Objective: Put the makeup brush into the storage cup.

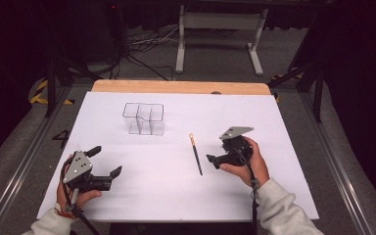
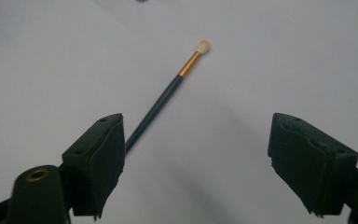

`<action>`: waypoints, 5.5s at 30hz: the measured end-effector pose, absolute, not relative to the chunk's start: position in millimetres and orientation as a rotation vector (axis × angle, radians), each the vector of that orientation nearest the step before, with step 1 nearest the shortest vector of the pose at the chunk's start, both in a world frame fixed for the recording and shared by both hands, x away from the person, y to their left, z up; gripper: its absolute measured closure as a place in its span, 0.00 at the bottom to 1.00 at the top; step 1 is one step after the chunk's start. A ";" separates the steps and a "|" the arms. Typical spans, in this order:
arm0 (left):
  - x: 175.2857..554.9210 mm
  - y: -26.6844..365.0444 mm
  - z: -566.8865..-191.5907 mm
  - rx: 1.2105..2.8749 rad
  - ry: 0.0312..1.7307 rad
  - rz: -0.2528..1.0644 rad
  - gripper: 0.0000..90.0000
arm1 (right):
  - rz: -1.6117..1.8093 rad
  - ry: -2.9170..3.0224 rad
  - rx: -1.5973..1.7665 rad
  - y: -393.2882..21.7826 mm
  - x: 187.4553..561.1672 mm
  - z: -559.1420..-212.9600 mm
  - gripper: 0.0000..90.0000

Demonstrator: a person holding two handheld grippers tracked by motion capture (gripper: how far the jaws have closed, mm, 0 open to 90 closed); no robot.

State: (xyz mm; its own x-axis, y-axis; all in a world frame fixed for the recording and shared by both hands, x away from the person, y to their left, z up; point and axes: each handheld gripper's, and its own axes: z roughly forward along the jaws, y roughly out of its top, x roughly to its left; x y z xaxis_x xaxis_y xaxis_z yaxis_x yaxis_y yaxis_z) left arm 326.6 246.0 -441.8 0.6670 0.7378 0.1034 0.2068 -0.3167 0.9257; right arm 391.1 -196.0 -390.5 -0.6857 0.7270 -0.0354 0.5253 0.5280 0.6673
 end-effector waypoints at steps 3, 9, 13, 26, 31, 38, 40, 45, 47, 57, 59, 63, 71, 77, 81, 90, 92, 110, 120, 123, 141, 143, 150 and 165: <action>326.9 245.6 -442.2 1.856 0.747 0.642 0.06 | 0.884 2.484 1.071 -184.8 403.0 -391.2 0.25; 329.0 244.7 -444.1 1.882 0.738 0.612 0.06 | 0.698 2.611 1.157 -146.5 438.4 -401.5 0.29; 329.1 243.5 -444.8 1.891 0.735 0.601 0.06 | 0.571 2.649 1.202 -132.1 454.3 -408.4 0.36; 330.7 241.6 -446.7 1.906 0.734 0.583 0.06 | 0.350 2.781 1.125 -119.1 468.3 -421.5 0.93; 333.4 240.7 -448.3 1.913 0.743 0.556 0.07 | 0.426 2.780 1.117 -125.6 465.5 -422.8 0.93; 334.6 241.3 -448.9 1.910 0.754 0.543 0.07 | 0.654 2.732 1.127 -143.9 455.1 -423.0 0.93; 334.9 240.5 -449.3 1.912 0.755 0.538 0.08 | 0.745 2.697 1.123 -149.4 450.4 -419.8 0.93; 334.8 239.2 -448.8 1.913 0.751 0.526 0.08 | 0.937 2.618 1.064 -158.9 437.3 -407.2 0.93; 335.1 239.1 -448.7 1.910 0.754 0.521 0.08 | 1.003 2.581 1.032 -162.4 432.1 -402.8 0.93; 335.4 236.9 -448.1 1.902 0.746 0.492 0.09 | 1.301 2.439 0.963 -179.8 410.3 -395.3 0.93; 335.8 235.5 -447.6 1.877 0.751 0.458 0.09 | 1.325 2.423 0.944 -181.8 407.8 -395.4 0.93; 338.2 231.2 -444.5 1.852 0.737 0.415 0.11 | 1.374 2.397 0.919 -183.3 403.5 -396.4 0.93; 343.3 207.8 -433.5 1.764 0.686 0.296 0.20 | 1.494 2.341 0.837 -174.3 392.8 -403.4 0.93; 347.5 183.4 -429.5 1.774 0.629 0.265 0.26 | 1.539 2.320 0.771 -166.5 384.8 -405.8 0.93; 352.6 162.7 -422.5 1.759 0.580 0.236 0.31 | 1.582 2.310 0.735 -161.7 379.4 -406.0 0.93; 362.9 129.8 -408.8 1.689 0.521 0.180 0.49 | 1.665 2.283 0.672 -156.1 372.1 -406.2 0.93; 365.0 123.6 -407.7 1.690 0.512 0.163 0.53 | 1.676 2.279 0.662 -155.7 371.2 -406.3 0.93; 373.2 100.2 -410.1 1.638 0.509 0.117 0.83 | 1.664 2.274 0.607 -149.2 365.4 -406.7 0.93; 372.6 99.2 -408.2 1.640 0.504 0.153 0.93 | 1.659 2.259 0.606 -147.2 364.6 -408.7 0.93; 373.0 100.3 -407.5 1.646 0.501 0.162 0.93 | 1.661 2.257 0.606 -147.2 364.2 -408.7 0.93; 374.0 119.0 -398.2 1.651 0.483 0.274 0.93 | 1.555 2.186 0.575 -154.9 355.8 -404.4 0.63; 374.1 120.5 -397.7 1.653 0.481 0.275 0.93 | 1.530 2.171 0.574 -157.7 354.7 -403.6 0.58; 373.7 123.1 -397.4 1.671 0.481 0.303 0.93 | 1.488 2.138 0.577 -169.5 351.3 -401.8 0.47; 373.1 132.9 -393.3 1.679 0.473 0.355 0.93 | 1.371 2.015 0.597 -198.6 343.1 -402.2 0.17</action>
State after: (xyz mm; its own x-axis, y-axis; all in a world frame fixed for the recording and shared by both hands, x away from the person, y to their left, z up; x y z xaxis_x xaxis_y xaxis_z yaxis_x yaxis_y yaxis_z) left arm 373.1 132.9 -393.3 0.8667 0.4978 -0.0323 0.1073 -0.1228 0.9866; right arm 343.1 -198.6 -402.2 -0.7044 0.6681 -0.2395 0.0226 0.3584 0.9333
